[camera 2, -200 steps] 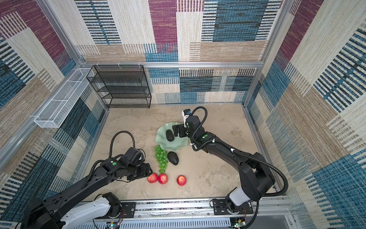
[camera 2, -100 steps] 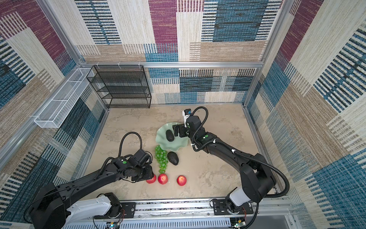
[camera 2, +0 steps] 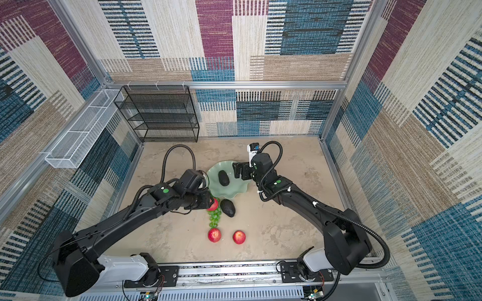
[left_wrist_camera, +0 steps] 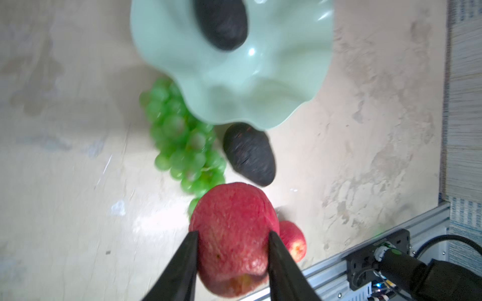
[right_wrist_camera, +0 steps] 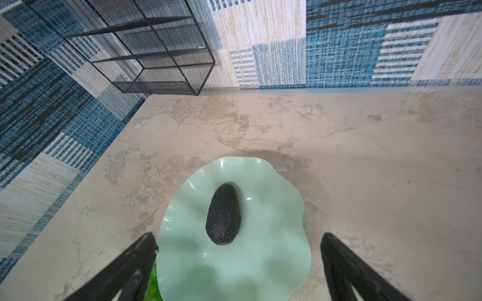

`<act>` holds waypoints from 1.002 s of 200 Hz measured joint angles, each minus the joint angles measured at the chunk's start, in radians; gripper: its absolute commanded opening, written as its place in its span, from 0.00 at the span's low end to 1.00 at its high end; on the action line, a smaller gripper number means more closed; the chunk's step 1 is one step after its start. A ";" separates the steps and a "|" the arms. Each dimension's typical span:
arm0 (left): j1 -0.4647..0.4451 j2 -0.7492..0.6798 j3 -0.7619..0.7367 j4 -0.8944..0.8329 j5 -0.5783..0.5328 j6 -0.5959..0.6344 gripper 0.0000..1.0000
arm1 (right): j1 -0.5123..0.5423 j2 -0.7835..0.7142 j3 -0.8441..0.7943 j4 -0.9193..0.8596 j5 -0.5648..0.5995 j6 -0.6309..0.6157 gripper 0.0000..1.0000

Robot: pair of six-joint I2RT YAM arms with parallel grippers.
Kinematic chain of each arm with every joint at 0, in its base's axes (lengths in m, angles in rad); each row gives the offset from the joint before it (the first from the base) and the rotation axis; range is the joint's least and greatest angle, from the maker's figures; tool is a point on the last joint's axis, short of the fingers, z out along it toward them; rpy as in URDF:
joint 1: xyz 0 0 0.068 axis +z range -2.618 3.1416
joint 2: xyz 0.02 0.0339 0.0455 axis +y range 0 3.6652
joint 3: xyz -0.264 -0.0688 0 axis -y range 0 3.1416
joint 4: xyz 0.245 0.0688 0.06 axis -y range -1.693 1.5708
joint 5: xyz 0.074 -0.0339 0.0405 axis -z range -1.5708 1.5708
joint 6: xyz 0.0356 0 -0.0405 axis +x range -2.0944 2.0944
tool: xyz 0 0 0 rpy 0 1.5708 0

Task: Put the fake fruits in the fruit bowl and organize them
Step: 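Grasp a red apple with the left gripper while the right gripper withdraws, then lower the red apple into the bowl and open the left gripper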

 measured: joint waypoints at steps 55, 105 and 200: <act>0.041 0.470 0.451 0.026 0.037 0.186 0.43 | -0.019 -0.142 -0.075 -0.003 0.053 0.023 1.00; 0.083 0.749 0.690 0.024 0.070 0.224 0.43 | -0.018 -0.221 -0.131 -0.056 0.058 0.058 1.00; 0.089 0.831 0.711 0.003 0.061 0.203 0.67 | -0.006 -0.227 -0.202 -0.153 -0.014 0.079 0.96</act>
